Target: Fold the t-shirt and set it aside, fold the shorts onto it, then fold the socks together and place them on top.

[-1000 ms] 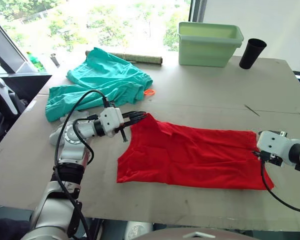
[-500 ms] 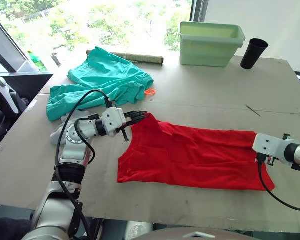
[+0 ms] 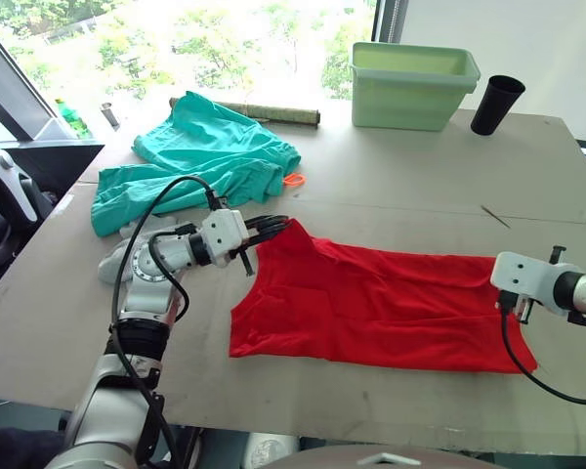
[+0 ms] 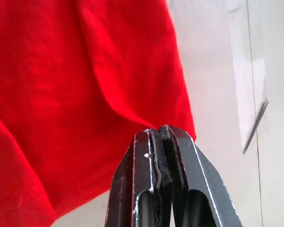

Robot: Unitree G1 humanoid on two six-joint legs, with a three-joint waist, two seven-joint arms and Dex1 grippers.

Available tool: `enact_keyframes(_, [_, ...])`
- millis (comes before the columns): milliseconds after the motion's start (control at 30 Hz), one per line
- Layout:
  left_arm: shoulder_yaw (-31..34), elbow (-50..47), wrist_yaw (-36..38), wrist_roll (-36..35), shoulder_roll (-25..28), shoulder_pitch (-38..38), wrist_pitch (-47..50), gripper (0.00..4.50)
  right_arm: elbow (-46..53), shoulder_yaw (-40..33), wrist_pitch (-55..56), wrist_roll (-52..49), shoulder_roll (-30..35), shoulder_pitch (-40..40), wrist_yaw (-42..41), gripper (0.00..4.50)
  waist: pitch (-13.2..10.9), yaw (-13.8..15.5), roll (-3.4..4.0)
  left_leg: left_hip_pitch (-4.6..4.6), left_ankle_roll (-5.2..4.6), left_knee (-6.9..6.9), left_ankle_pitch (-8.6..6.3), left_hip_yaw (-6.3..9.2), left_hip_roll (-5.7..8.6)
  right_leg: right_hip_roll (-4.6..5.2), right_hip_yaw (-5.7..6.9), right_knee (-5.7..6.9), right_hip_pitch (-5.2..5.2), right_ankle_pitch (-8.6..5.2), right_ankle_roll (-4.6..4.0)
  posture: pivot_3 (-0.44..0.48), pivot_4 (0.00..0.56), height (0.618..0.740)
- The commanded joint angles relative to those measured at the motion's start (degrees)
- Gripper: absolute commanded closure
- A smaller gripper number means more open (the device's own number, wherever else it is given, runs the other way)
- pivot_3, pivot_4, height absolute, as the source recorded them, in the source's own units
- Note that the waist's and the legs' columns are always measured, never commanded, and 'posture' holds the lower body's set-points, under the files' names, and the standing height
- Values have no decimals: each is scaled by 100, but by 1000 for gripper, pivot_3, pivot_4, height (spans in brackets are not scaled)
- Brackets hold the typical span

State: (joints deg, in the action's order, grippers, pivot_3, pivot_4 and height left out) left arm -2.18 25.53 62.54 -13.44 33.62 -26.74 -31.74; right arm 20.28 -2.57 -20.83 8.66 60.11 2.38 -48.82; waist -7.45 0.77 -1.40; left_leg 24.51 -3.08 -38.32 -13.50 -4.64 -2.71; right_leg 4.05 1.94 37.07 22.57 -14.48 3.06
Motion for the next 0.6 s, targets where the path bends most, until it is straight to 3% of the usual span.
enact_keyframes(33, [76, 225, 239, 98, 226, 88, -540, 4500, 219, -308, -40, -70, 47, 233, -65, 4427, 0, -2, 1, 0, 0, 1, 0, 0, 0, 0, 1, -1, 0, 0, 0, 0, 150, 740])
enact_keyframes(200, [-119, 1144, 457, 561, 405, 6, -1686, 4500, 237, -335, -1, -77, -58, 594, -2, 4427, 0, 2, 1, 0, -1, 1, -1, -1, -3, 2, 1, -3, 0, -1, -2, 0, 150, 740])
enact_keyframes(467, [-480, 1728, 832, 738, 496, -186, -2291, 4500, -60, -338, 172, -62, -109, 516, 134, 4427, 0, 1, 2, 1, -1, 0, -1, -3, -9, 5, 1, -3, 1, 0, -4, 0, 150, 740])
enact_keyframes(567, [-450, 1685, 1180, 390, 625, -131, -2014, 3389, 27, -419, 82, -283, -128, 583, -29, 4500, 0, -11, 2, 1, -1, 1, -1, -7, -8, 2, 1, -2, 5, 0, -3, 0, 150, 740])
enact_keyframes(600, [-378, 1586, 1268, 217, 665, -76, -1779, 3003, 97, -498, 59, -379, -138, 653, -83, 4206, 0, -9, 2, 1, -1, 1, -1, -7, -13, 1, 1, -2, 6, 0, -3, 0, 150, 740])
